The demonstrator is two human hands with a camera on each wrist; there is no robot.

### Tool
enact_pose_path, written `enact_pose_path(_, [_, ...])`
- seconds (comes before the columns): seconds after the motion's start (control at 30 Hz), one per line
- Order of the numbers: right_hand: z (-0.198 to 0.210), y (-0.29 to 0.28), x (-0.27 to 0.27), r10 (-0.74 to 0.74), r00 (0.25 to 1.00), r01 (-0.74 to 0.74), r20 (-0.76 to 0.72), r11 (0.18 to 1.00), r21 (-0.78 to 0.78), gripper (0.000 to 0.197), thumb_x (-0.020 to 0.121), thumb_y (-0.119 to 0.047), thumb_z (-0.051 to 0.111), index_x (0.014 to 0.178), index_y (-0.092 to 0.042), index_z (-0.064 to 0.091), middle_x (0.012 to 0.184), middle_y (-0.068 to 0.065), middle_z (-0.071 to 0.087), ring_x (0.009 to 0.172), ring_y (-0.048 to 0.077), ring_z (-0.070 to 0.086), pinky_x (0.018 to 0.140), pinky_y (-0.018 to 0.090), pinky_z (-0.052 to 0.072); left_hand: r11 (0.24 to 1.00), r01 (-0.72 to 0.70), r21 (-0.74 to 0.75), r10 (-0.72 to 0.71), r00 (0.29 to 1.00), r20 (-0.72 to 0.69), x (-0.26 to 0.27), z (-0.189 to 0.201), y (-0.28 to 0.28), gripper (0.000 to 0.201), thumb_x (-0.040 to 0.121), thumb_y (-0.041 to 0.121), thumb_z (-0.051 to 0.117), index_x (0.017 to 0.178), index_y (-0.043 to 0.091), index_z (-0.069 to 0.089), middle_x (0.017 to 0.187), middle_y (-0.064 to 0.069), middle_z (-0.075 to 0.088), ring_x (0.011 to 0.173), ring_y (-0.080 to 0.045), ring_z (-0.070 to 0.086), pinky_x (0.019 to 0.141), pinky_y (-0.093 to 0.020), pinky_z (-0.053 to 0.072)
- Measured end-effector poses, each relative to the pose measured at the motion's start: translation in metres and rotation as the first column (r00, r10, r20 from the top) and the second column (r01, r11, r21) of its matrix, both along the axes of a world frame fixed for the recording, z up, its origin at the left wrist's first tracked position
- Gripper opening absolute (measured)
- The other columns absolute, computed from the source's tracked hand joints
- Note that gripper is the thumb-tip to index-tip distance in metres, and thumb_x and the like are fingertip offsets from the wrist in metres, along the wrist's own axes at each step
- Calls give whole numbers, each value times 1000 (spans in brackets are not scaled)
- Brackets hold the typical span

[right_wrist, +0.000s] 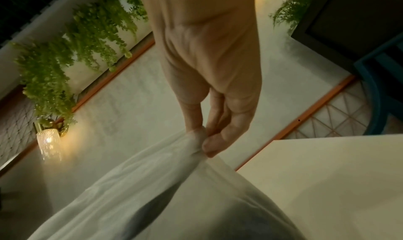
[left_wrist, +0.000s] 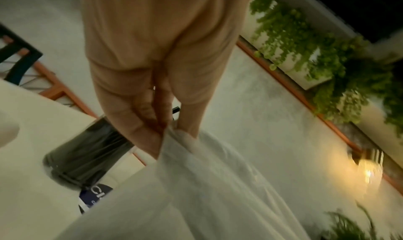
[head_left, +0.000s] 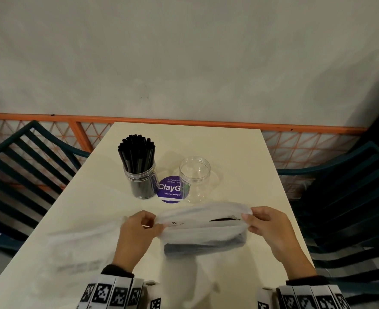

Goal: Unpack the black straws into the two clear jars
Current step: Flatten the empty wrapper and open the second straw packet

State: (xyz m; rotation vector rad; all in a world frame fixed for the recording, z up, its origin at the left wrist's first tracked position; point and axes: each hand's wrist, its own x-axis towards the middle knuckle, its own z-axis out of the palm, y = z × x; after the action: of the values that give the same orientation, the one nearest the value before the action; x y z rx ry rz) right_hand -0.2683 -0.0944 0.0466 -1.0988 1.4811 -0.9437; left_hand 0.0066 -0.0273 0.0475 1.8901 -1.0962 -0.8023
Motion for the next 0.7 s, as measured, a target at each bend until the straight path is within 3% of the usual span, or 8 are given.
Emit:
enact_pose_path(0.13, [1, 5, 12, 120, 976, -141, 179, 984, 110, 10, 88, -7, 59, 88, -5, 69, 81, 10, 72, 71, 17, 68, 60, 20, 53, 994, 106, 30, -78, 869, -488, -10, 4, -1, 14, 83, 12, 63, 77, 3, 71, 77, -15, 71, 75, -26, 62, 72, -28, 55])
enact_pose_path(0.27, [-2, 4, 17, 104, 946, -164, 309, 970, 178, 9, 87, -5, 59, 94, -10, 56, 69, 10, 65, 60, 20, 58, 62, 29, 46, 995, 85, 48, -35, 771, -636, -17, 2, -4, 9, 87, 11, 56, 81, 10, 62, 61, -6, 57, 52, -14, 47, 51, -22, 43])
enact_pose_path(0.33, [-6, 0, 11, 64, 911, -170, 407, 959, 228, 14, 84, -3, 60, 89, -13, 51, 67, 11, 55, 58, 21, 49, 58, 29, 42, 996, 41, 84, 35, 668, -744, -15, 0, -6, 6, 84, 9, 57, 80, 12, 53, 56, -1, 58, 45, -11, 46, 48, -22, 37])
enact_pose_path(0.43, [-6, -4, -5, -21, 783, -246, 622, 908, 340, 36, 57, -6, 82, 72, -15, 50, 62, 6, 49, 50, 17, 44, 44, 24, 41, 991, 28, 130, 109, 378, -919, -8, 5, -5, 6, 73, 6, 57, 77, 9, 54, 55, 2, 60, 41, -10, 49, 40, -20, 35])
enact_pose_path(0.5, [-3, -4, -14, -91, 682, -294, 726, 875, 386, 49, 30, -2, 90, 64, -10, 56, 60, 5, 53, 42, 13, 39, 38, 23, 36, 988, 19, 153, 141, 284, -948, -3, 10, -4, 4, 64, 8, 62, 68, 7, 60, 56, -3, 62, 40, -12, 50, 36, -19, 35])
enact_pose_path(0.57, [0, -4, -16, -124, 658, -297, 743, 864, 407, 49, 22, 1, 87, 63, -3, 61, 58, 7, 52, 39, 13, 35, 37, 24, 33, 986, -7, 164, 158, 306, -939, 0, 12, -3, 8, 58, 9, 68, 57, 8, 60, 51, -3, 56, 38, -12, 46, 35, -20, 33])
enact_pose_path(0.6, [0, -4, -16, -132, 670, -287, 731, 862, 419, 44, 27, 1, 85, 65, -2, 63, 55, 7, 49, 38, 13, 33, 37, 24, 31, 987, -12, 161, 156, 335, -929, 1, 11, -3, 13, 59, 10, 70, 56, 10, 57, 50, -2, 51, 40, -11, 43, 36, -21, 32])
enact_pose_path(0.7, [-2, -3, -14, -97, 787, -206, 609, 890, 407, 10, 69, -15, 67, 73, -8, 60, 62, 3, 43, 48, 12, 32, 43, 22, 31, 993, 52, 107, 67, 494, -867, -1, 6, 0, 32, 59, 16, 81, 73, 16, 52, 55, 5, 50, 48, -8, 40, 45, -20, 33])
